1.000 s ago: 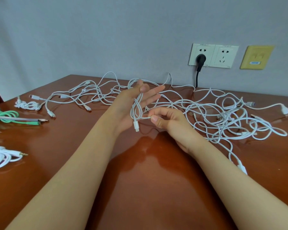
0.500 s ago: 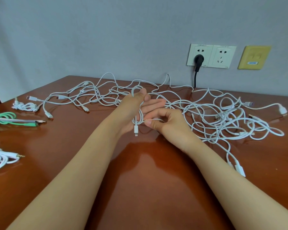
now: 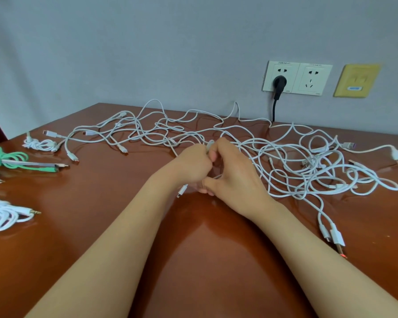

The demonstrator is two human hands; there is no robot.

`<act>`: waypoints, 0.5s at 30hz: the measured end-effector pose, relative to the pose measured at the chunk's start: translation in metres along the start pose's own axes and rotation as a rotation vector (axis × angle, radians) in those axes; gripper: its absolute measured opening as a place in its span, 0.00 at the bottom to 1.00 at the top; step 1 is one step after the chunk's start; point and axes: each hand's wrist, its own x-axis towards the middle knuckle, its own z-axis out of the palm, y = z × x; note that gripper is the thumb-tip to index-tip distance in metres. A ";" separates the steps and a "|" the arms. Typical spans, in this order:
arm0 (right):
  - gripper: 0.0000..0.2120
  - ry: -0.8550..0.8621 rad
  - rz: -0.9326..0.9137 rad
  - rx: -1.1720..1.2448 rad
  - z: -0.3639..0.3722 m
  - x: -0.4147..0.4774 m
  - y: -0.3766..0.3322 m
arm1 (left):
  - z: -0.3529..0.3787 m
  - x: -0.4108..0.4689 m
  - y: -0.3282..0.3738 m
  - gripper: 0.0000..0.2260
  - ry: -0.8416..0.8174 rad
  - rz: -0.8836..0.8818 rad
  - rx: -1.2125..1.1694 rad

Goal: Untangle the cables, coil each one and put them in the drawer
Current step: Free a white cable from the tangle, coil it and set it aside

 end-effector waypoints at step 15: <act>0.04 -0.024 0.002 -0.216 -0.006 -0.001 0.022 | -0.011 0.003 -0.003 0.16 -0.096 0.002 -0.162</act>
